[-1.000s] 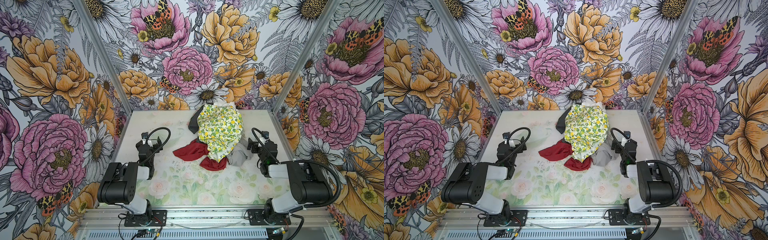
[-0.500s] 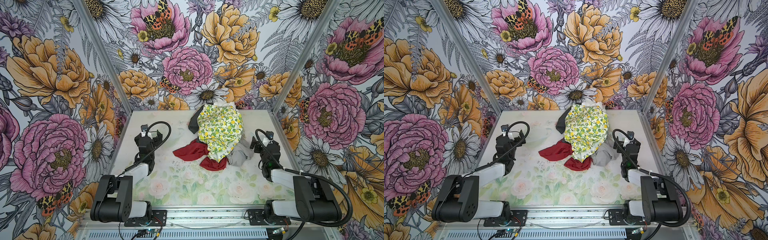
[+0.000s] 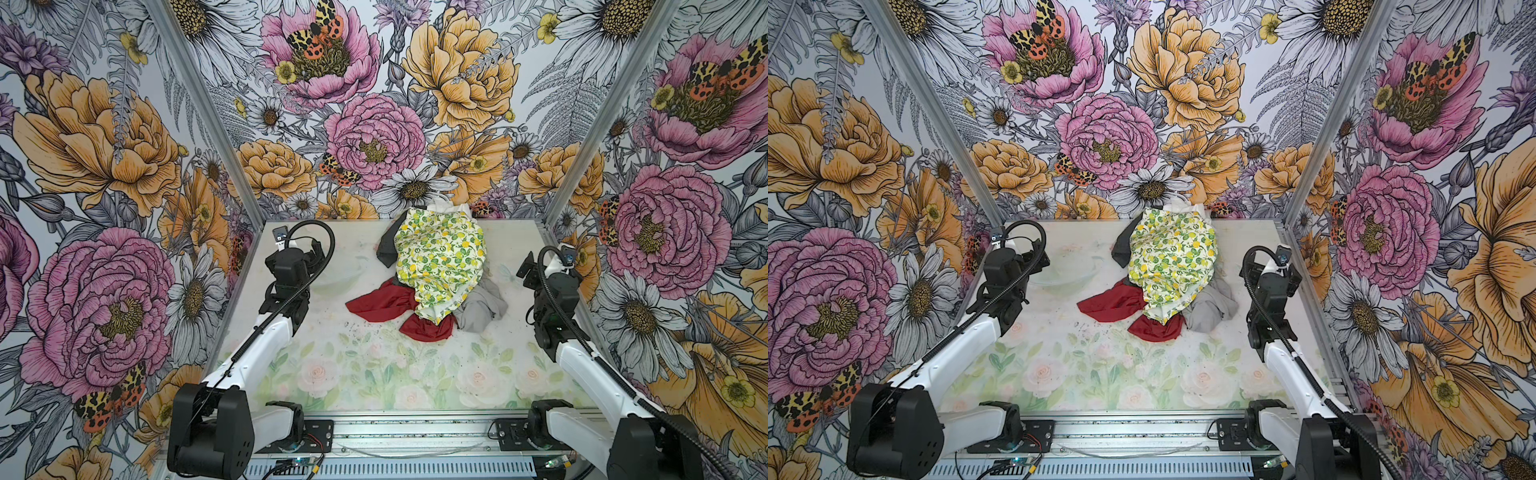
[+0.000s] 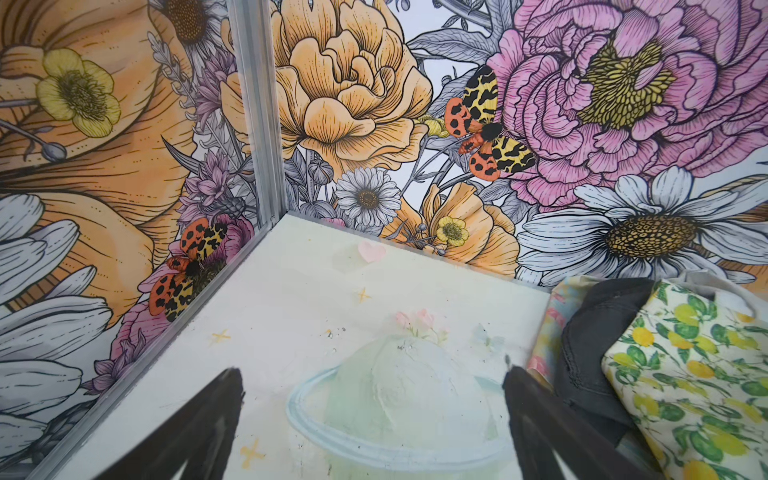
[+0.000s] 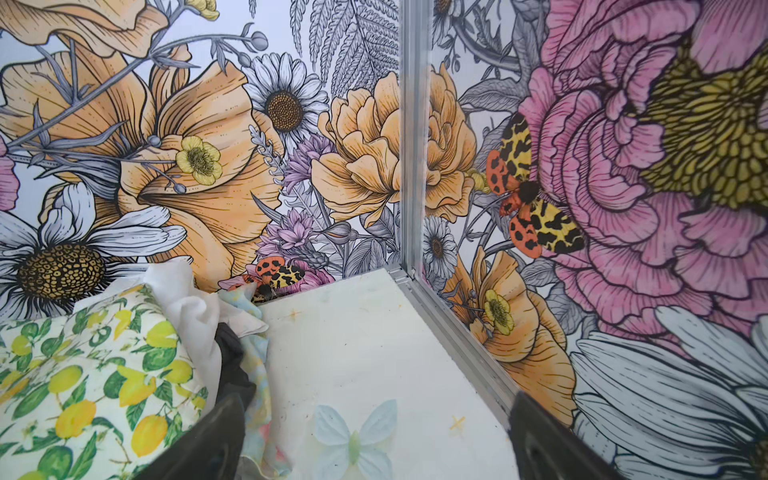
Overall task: Pick out a specific cloth from the pile
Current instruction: 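Reach both grippers forward toward the cloth pile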
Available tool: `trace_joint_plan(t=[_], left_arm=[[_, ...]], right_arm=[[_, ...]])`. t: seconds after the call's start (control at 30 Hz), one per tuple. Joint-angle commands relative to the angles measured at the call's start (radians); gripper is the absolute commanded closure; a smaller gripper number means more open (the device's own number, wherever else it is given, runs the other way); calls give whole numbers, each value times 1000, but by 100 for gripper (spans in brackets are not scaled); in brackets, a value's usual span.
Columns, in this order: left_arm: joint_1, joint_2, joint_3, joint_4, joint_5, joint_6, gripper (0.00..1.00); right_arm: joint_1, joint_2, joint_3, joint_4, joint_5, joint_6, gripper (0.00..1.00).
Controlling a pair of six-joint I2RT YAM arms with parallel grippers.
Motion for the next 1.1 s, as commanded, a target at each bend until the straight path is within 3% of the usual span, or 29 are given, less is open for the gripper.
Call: trace_joint_plan(t=[0.0, 0.13, 0.4, 0.5, 0.87, 1.07], left_arm=[[-8, -16, 57, -151, 14, -63, 1], [-7, -47, 70, -176, 57, -101, 1], [-18, 1, 191, -327, 202, -116, 1], [-28, 42, 254, -399, 286, -132, 1], [-119, 177, 399, -592, 383, -194, 1], [-152, 248, 397, -629, 541, -272, 1]], right_arm=[[11, -55, 114, -187, 37, 43, 1], [16, -31, 304, -398, -3, 53, 0], [53, 11, 525, -606, -121, 84, 0], [78, 6, 549, -631, -169, 81, 0], [176, 75, 582, -810, -349, 105, 2], [257, 86, 529, -850, -414, 94, 3]])
